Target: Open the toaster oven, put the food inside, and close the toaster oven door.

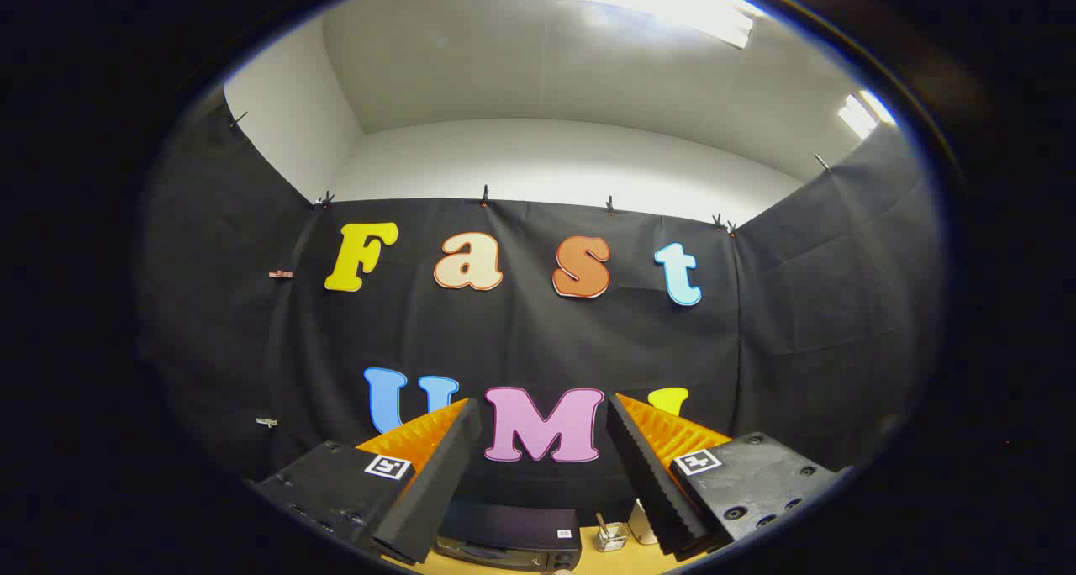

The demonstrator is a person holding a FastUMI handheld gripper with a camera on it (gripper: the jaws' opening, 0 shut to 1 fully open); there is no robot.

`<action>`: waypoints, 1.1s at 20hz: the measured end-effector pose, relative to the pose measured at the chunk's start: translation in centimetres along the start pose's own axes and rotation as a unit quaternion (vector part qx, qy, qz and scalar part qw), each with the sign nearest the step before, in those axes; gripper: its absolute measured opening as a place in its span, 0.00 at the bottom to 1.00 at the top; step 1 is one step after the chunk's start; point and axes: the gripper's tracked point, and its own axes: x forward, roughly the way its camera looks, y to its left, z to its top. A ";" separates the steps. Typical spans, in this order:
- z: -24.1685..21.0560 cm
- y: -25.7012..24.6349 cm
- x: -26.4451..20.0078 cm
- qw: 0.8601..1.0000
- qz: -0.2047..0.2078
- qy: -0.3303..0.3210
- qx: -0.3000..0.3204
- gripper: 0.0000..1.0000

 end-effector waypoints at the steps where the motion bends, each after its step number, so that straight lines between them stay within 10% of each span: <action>1: -0.1 0.0 0.1 1.000 0.000 0.000 0.000 0.97; 22: -0.7 -0.2 0.2 1.000 0.002 0.004 -0.003 0.97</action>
